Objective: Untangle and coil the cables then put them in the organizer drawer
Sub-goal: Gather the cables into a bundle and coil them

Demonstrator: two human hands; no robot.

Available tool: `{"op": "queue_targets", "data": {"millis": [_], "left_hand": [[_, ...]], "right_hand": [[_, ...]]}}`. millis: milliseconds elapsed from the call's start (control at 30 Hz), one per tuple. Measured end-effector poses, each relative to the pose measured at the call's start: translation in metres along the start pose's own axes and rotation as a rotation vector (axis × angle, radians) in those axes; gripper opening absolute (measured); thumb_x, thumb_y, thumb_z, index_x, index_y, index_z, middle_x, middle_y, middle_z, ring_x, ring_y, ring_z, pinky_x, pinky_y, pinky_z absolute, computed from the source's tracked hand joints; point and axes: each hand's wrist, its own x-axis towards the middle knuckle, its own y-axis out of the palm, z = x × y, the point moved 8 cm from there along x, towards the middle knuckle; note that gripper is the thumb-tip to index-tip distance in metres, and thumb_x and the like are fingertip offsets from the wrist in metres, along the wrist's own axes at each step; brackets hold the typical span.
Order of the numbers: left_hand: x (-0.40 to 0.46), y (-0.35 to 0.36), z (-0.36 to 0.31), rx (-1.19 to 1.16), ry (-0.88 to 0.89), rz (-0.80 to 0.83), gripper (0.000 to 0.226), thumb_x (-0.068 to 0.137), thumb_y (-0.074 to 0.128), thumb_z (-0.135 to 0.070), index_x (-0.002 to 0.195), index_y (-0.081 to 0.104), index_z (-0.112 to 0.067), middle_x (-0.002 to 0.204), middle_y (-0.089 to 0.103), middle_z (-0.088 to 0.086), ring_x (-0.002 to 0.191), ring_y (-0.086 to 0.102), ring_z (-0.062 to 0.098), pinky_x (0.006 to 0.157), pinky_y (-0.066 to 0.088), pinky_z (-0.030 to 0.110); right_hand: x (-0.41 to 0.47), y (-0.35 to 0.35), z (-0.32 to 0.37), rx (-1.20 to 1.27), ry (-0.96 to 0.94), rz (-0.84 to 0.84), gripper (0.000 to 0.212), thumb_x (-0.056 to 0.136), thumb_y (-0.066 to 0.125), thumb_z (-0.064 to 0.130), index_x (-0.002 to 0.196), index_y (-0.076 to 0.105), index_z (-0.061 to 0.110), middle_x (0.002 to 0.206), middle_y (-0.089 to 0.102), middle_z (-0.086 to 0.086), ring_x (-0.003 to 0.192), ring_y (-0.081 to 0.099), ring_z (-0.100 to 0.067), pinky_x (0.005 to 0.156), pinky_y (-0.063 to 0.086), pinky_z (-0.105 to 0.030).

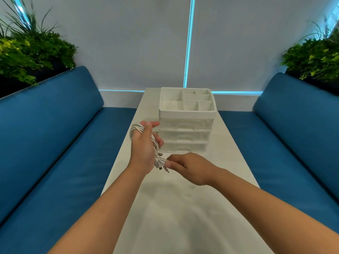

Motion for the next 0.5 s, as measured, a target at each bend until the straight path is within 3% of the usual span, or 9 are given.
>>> {"op": "queue_targets", "data": {"millis": [67,167,233,333,433,500], "left_hand": [[0.003,-0.004,0.0,0.017,0.031,-0.047,0.037,0.105,0.041,-0.031,0.121,0.054,-0.001,0.065,0.053,-0.002,0.051,0.046,0.011,0.048,0.044,0.022],[0.002,-0.002,-0.008,0.226,0.189,-0.062,0.033,0.104,0.043,-0.027,0.121,0.052,0.001,0.069,0.057,0.003,0.054,0.053,0.007,0.06,0.047,0.015],[0.0,0.002,-0.011,0.373,0.275,-0.05,0.033,0.103,0.048,-0.022,0.127,0.048,0.0,0.093,0.064,0.007,0.065,0.061,0.007,0.064,0.046,0.007],[0.001,0.002,-0.002,0.512,0.267,-0.042,0.04,0.101,0.052,-0.025,0.135,0.04,-0.007,0.128,0.055,-0.003,0.066,0.067,-0.001,0.067,0.05,0.007],[0.0,0.003,0.001,0.657,0.292,-0.008,0.031,0.101,0.05,-0.029,0.114,0.053,0.0,0.111,0.064,0.004,0.062,0.063,-0.009,0.069,0.037,-0.004],[-0.004,0.005,-0.003,0.735,0.363,0.025,0.028,0.102,0.048,-0.032,0.103,0.053,-0.005,0.096,0.062,0.0,0.065,0.063,0.003,0.067,0.043,0.006]], "right_hand": [[0.0,0.001,0.002,0.03,-0.005,-0.019,0.031,0.101,0.035,0.048,0.091,0.059,0.031,0.063,0.05,0.005,0.061,0.047,-0.01,0.064,0.04,-0.031],[0.002,-0.001,0.007,0.031,-0.021,-0.045,0.025,0.101,0.039,0.044,0.085,0.054,0.034,0.065,0.054,0.005,0.062,0.049,-0.014,0.065,0.044,-0.036],[0.003,-0.003,0.01,0.004,-0.024,-0.041,0.023,0.101,0.04,0.043,0.083,0.052,0.034,0.066,0.054,0.006,0.065,0.051,-0.017,0.065,0.045,-0.037],[0.003,-0.006,0.012,-0.054,-0.022,-0.033,0.018,0.1,0.042,0.04,0.089,0.052,0.03,0.075,0.059,0.008,0.073,0.054,-0.018,0.069,0.047,-0.037],[0.003,-0.008,0.012,-0.07,-0.028,-0.04,0.017,0.099,0.046,0.039,0.088,0.053,0.027,0.077,0.06,0.008,0.072,0.053,-0.016,0.064,0.043,-0.034],[0.002,-0.013,0.011,-0.067,-0.016,-0.063,0.022,0.096,0.051,0.046,0.083,0.051,0.027,0.07,0.056,0.01,0.067,0.051,-0.015,0.06,0.039,-0.032]]}}
